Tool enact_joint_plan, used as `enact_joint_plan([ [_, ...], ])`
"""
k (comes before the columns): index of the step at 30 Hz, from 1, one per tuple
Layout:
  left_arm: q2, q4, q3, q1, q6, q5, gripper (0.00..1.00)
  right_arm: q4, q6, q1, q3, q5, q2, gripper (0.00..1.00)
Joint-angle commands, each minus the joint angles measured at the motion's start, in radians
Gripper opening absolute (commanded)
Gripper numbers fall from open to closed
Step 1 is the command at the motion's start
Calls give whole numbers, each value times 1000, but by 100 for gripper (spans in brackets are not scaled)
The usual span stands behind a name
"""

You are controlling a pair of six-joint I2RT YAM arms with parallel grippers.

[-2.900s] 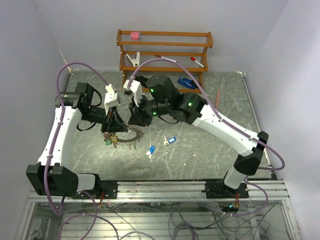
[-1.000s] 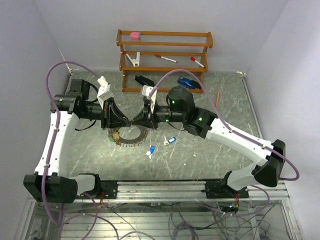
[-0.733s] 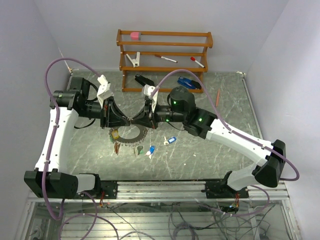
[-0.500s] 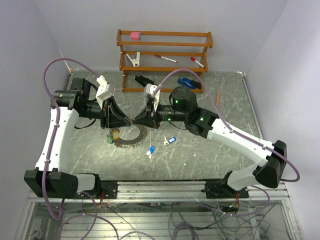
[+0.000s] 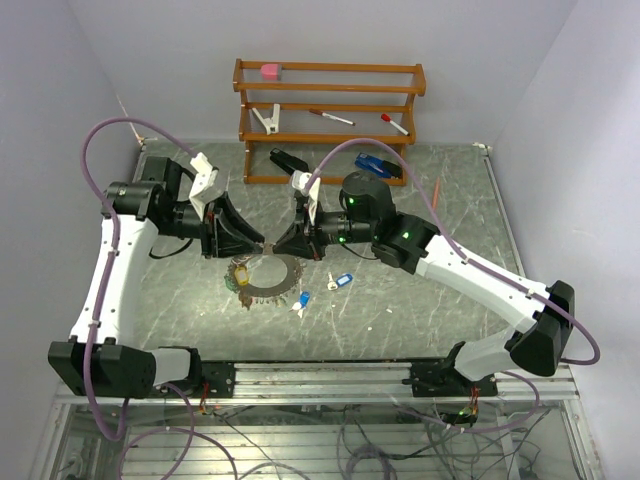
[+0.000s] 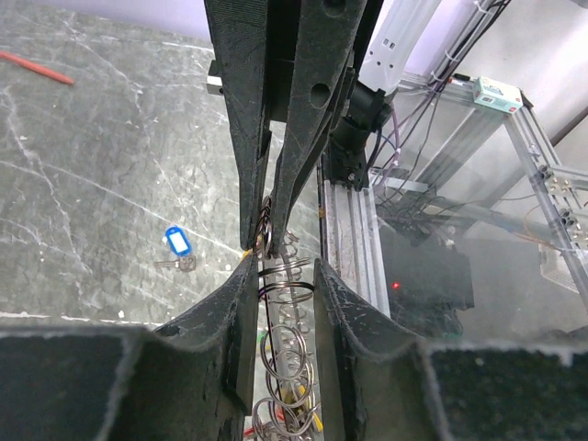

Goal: Put the keys on the keyring

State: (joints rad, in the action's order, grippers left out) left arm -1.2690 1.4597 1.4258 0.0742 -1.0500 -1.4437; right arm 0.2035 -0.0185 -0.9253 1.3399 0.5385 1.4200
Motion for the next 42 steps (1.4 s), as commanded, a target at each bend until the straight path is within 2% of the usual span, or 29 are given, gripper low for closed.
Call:
enact_joint_plan([
  [1, 44, -5, -13, 12, -6, -47, 22, -13, -8, 17, 35, -31, -7, 0],
  [8, 60, -36, -20, 12, -1, 22, 8, -3, -14, 17, 59, -22, -5, 0],
  [17, 58, -96, 7, 12, 82, 34, 10, 0, -28, 17, 61, -15, -6, 0],
  [19, 58, -131, 11, 12, 118, 73, 18, 2, -32, 18, 59, -12, -7, 0],
  [21, 64, -267, 4, 12, 268, 131, 30, -3, -38, 19, 54, -7, -11, 0],
  [23, 80, -414, -10, 12, 439, 199, 55, -8, -42, 18, 49, -3, -13, 0],
  [25, 103, -501, -24, 12, 519, 233, 66, -7, -46, 18, 45, 0, -13, 0],
  [28, 163, -666, -76, 12, 673, 236, 74, -12, -52, 17, 41, 6, -13, 0],
  [31, 197, -803, -108, 12, 784, 249, 75, -16, -54, 19, 35, 1, -16, 0],
  [34, 187, -716, -78, 12, 692, 258, 74, -20, -56, 18, 31, 0, -18, 0],
  [37, 167, -553, -41, 12, 556, 259, 72, -14, -54, 19, 37, -2, -13, 0],
  [40, 147, -342, 4, 13, 287, 264, 69, -12, -54, 20, 44, -2, -10, 0],
  [42, 141, -249, 16, 12, 175, 278, 67, -12, -59, 21, 48, 0, -7, 0],
])
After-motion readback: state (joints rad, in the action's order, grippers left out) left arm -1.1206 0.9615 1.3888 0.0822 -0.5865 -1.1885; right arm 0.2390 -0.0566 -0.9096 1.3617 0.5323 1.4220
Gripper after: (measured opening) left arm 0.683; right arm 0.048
